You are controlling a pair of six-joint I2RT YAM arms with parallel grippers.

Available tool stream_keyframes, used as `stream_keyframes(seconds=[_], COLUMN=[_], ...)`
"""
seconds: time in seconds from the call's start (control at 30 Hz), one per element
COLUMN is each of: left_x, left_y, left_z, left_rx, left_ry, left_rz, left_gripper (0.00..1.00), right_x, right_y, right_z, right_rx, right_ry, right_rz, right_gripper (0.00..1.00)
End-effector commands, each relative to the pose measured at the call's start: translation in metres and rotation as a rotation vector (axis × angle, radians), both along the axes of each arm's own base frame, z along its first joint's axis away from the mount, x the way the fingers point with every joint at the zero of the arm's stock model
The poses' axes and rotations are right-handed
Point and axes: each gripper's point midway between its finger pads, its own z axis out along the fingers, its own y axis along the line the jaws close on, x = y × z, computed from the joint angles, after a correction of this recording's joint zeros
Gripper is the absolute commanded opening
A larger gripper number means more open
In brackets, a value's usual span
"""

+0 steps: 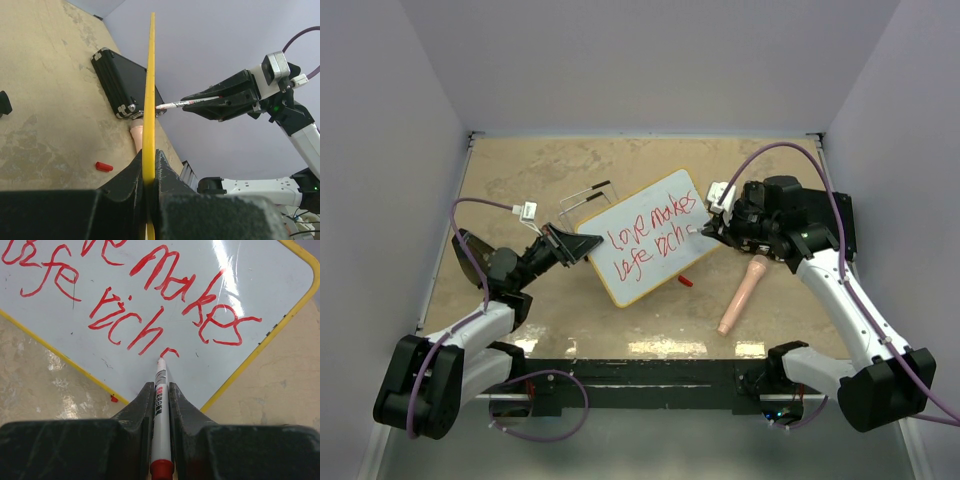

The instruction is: Write a sentence on the whiteboard

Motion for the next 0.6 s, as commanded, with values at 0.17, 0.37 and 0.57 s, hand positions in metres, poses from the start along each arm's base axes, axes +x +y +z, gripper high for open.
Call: stream_keyframes(seconds=[0.17, 0.37, 0.57], left_x=[-0.006, -0.007, -0.007], left_y=[0.001, 0.000, 0.000], left_z=[0.044, 0.045, 0.044], left_rx=[-0.062, -0.063, -0.061], left_ry=[-0.167, -0.171, -0.168], left_rz=[0.002, -0.002, -0.005], left_gripper=[0.00, 0.00, 0.00], right_x=[0.008, 0.014, 0.021], right_y=[-0.006, -0.004, -0.001], right_z=[0.009, 0.019, 0.027], right_rx=[-0.012, 0.008, 0.031], right_ry=[-0.048, -0.074, -0.090], right_rz=[-0.054, -0.065, -0.076], right_gripper=[0.00, 0.00, 0.00])
